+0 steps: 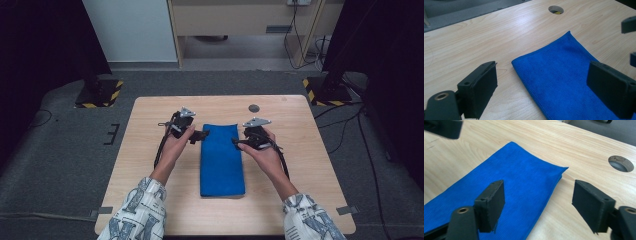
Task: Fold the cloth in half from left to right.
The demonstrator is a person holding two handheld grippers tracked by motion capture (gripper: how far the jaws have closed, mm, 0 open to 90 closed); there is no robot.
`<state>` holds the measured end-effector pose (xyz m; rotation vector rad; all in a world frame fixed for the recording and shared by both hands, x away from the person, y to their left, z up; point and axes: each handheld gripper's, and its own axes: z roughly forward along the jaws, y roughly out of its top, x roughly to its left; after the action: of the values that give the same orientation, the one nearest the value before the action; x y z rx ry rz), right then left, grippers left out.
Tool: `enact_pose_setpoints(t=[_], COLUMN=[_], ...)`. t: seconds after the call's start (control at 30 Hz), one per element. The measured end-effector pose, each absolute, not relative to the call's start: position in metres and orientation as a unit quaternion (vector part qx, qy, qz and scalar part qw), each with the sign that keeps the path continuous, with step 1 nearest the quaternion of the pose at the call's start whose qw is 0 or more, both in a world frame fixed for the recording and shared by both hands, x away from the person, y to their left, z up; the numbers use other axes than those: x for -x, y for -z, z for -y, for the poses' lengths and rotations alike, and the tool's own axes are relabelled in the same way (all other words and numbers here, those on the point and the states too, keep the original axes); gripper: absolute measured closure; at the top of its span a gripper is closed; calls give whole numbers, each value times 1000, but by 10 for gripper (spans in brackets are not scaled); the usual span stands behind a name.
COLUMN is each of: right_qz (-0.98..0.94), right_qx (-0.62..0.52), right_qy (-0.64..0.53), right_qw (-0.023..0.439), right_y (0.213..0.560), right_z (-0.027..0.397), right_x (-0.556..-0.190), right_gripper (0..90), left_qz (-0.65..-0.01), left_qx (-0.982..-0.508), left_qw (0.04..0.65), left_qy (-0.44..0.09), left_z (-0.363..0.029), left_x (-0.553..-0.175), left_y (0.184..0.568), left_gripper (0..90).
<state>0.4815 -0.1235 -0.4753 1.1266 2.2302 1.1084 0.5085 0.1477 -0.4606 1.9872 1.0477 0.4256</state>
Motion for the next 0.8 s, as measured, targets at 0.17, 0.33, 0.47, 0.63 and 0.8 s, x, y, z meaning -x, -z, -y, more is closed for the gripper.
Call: enact_pose_setpoints(t=[0.17,0.33,0.47,0.63,0.8], right_qz=[-798,-795,-796,-798,-801], right_qx=[-410,-419,-421,-425,-426], right_qy=[-392,-396,-396,-395,-391], right_qw=[204,191,179,162,155], right_y=[472,473,476,487,493], right_z=[122,121,119,114,113], right_x=[-499,-515,-528,-545,-552], right_gripper=[293,338,374,425,488], left_qz=[-424,-426,-427,-437,-444], left_qx=[-789,-789,-792,-791,-787], left_qw=[413,411,407,398,398], left_qy=[-165,-161,-158,-154,-159], left_z=[-149,-148,-147,-147,-149], left_x=[-511,-516,-521,-531,-535], left_y=[464,469,474,484,488], left_gripper=[90,95,99,140,212])
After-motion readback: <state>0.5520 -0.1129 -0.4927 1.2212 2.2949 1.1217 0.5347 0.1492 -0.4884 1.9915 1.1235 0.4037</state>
